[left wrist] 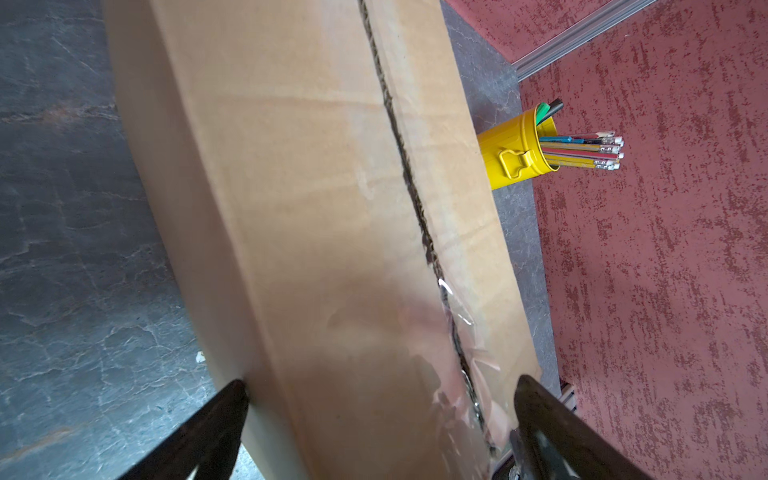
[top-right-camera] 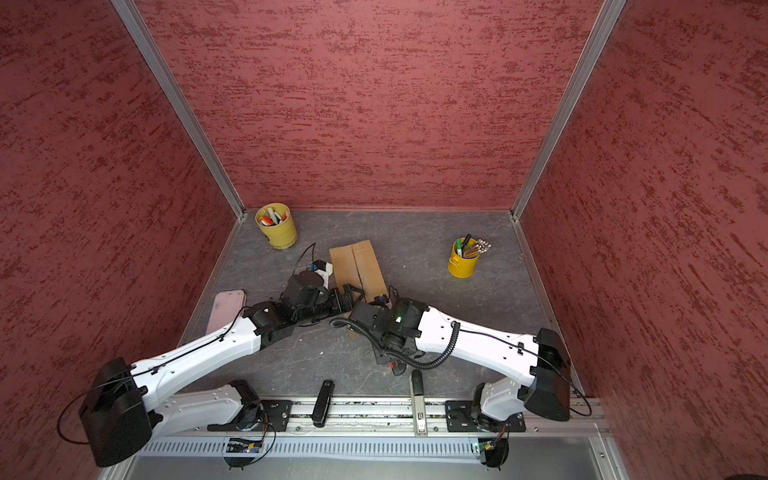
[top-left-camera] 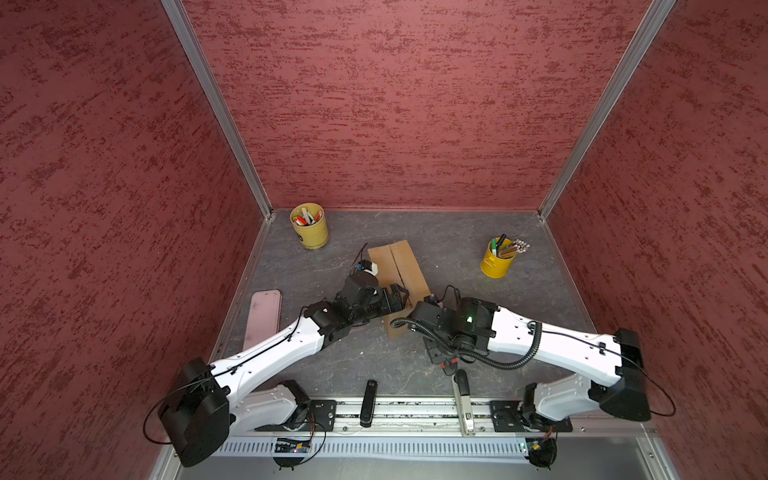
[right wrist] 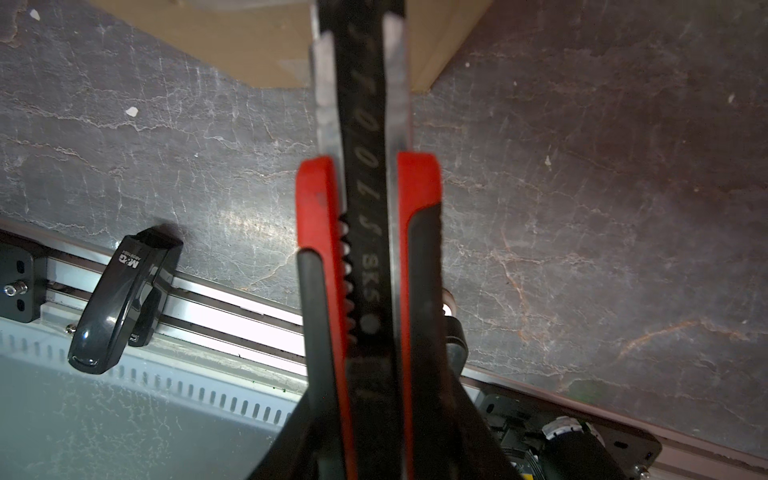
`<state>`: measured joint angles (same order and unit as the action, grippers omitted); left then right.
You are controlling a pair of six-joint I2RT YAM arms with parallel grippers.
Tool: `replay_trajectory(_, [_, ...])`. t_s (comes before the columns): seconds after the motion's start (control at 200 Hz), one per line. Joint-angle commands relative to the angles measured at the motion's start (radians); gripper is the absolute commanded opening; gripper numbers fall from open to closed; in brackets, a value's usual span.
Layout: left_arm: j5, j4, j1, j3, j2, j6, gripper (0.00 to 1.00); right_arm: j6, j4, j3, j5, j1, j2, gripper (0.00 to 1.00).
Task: Unpack the express box
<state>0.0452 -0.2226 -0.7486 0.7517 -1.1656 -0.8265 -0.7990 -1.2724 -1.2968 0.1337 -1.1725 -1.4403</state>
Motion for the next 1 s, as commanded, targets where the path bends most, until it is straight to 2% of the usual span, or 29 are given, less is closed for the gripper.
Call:
replay_trajectory(0.0, [0.0,0.031,-0.011,0.0,-0.012,-0.014,1.0,0.012,0.03,-0.032,-0.012,0.007,-0.003,0.0])
replay_trajectory(0.411, [-0.034,0.047,-0.039,-0.018,0.012,-0.052,1.0,0.017,0.043,-0.025,-0.015,0.016,-0.005,0.0])
replay_trajectory(0.997, [-0.038,0.142,-0.057,-0.074,0.053,-0.105,0.88,0.03,0.047,-0.025,-0.024,0.021,-0.008,0.0])
